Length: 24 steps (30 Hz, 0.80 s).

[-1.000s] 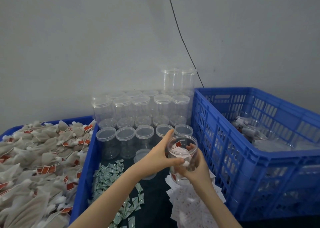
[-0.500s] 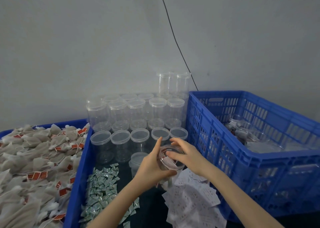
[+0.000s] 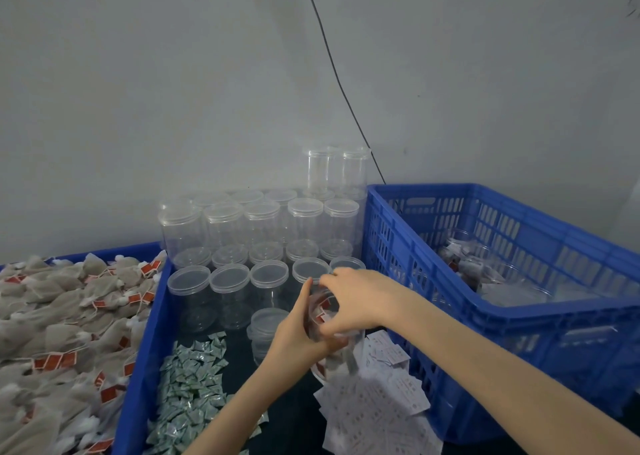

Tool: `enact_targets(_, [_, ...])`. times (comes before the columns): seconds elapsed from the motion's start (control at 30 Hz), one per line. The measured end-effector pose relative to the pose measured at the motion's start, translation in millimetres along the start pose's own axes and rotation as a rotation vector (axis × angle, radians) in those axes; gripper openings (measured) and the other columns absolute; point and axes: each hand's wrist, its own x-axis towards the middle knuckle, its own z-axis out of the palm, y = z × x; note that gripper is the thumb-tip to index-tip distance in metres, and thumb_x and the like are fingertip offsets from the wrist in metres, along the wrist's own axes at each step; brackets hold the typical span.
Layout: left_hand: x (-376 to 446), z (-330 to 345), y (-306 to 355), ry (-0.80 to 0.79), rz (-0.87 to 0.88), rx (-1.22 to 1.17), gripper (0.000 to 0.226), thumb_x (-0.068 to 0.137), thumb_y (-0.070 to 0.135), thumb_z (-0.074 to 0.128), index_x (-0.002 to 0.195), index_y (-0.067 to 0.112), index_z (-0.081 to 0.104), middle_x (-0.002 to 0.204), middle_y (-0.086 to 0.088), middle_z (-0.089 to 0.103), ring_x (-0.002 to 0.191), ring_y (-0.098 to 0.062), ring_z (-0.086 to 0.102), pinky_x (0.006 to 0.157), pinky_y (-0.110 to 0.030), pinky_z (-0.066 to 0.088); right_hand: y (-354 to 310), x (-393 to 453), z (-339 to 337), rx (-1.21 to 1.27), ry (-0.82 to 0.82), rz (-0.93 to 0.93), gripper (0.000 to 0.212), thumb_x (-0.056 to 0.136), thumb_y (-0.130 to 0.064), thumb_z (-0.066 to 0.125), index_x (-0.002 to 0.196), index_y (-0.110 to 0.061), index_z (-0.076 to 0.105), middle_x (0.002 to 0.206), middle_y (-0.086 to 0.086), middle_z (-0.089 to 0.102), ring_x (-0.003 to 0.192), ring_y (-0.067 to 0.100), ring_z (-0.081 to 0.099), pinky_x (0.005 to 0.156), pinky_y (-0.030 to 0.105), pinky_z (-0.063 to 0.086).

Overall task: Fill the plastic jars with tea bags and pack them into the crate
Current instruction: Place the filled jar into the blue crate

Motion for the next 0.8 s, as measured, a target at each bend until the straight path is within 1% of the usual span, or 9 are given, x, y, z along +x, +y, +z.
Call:
enact_targets(0.1, [2,0,12,0.052,0.063,-0.071,0.107,0.06,0.046,0.086,0.138,0.05,0.013,0.124,0.044,0.045,0.121,0.012,0.046,0.096,-0.015,0.044,6,-1,-18,-0.022,0.106,0.002,0.062,0.079,-0.058,0.06,0.127,-0.02,0.05,0.116,0.0,0.054,0.097,0.022,0.056,0.074,0.035,0.046])
enact_targets(0.17, [6,-1,19,0.097,0.116,-0.073,0.095,0.062,0.046,0.082,0.136,0.053,0.022,0.131,0.038,0.044,0.125,0.008,0.044,0.099,-0.015,0.042,14,-1,-34,0.003,0.162,0.026,0.066,0.08,-0.063,0.057,0.131,-0.022,0.05,0.119,0.0,0.055,0.097,0.02,0.056,0.073,0.033,0.044])
enact_targets(0.2, [8,0,23,0.114,0.139,-0.046,0.085,0.067,0.044,0.082,0.131,0.059,0.028,0.131,0.035,0.047,0.124,0.007,0.046,0.099,-0.017,0.043,20,-1,-42,0.018,0.189,0.039,0.068,0.08,-0.066,0.056,0.132,-0.023,0.049,0.119,-0.001,0.055,0.096,0.018,0.055,0.071,0.032,0.042])
enact_targets(0.27, [15,2,29,0.159,0.167,0.007,0.069,0.075,0.033,0.079,0.119,0.066,0.038,0.126,0.033,0.05,0.117,0.008,0.05,0.094,-0.019,0.046,31,-1,-59,0.023,0.244,0.063,0.072,0.079,-0.071,0.054,0.134,-0.024,0.049,0.12,-0.003,0.055,0.094,0.016,0.055,0.068,0.03,0.041])
enact_targets(0.4, [30,6,32,0.242,0.169,0.086,0.063,0.081,0.019,0.073,0.126,0.049,0.039,0.128,0.025,0.048,0.119,0.007,0.046,0.093,-0.018,0.042,61,1,-93,-0.011,0.404,0.139,0.072,0.079,-0.075,0.047,0.13,-0.025,0.051,0.121,-0.004,0.059,0.095,0.015,0.056,0.071,0.032,0.042])
enact_targets(0.47, [35,10,34,0.225,0.177,0.109,0.057,0.084,0.014,0.069,0.124,0.046,0.045,0.125,0.026,0.05,0.117,0.007,0.047,0.088,-0.015,0.044,81,-1,-110,0.037,0.456,0.192,0.071,0.08,-0.076,0.045,0.129,-0.023,0.052,0.119,-0.002,0.059,0.091,0.014,0.055,0.069,0.031,0.042])
enact_targets(0.63, [46,23,36,0.155,0.17,0.106,0.04,0.088,0.001,0.061,0.101,0.038,0.059,0.113,0.017,0.056,0.099,0.008,0.056,0.076,-0.01,0.048,135,0,-138,0.186,0.606,0.354,0.061,0.083,-0.069,0.051,0.12,-0.021,0.056,0.105,-0.001,0.056,0.09,0.02,0.053,0.073,0.034,0.039])
enact_targets(0.73, [53,28,35,0.123,0.142,0.084,0.035,0.089,0.0,0.058,0.098,0.033,0.062,0.11,0.015,0.058,0.093,0.004,0.059,0.071,-0.016,0.05,163,6,-144,0.189,0.728,0.453,0.055,0.084,-0.062,0.055,0.115,-0.017,0.059,0.094,0.0,0.051,0.085,0.022,0.05,0.07,0.033,0.034])
enact_targets(0.8, [59,31,34,0.118,0.129,0.086,0.034,0.09,0.0,0.057,0.097,0.032,0.063,0.108,0.013,0.06,0.095,0.004,0.058,0.074,-0.017,0.051,180,13,-141,0.175,0.793,0.515,0.056,0.085,-0.059,0.055,0.115,-0.013,0.06,0.093,0.003,0.053,0.083,0.023,0.048,0.069,0.032,0.033])
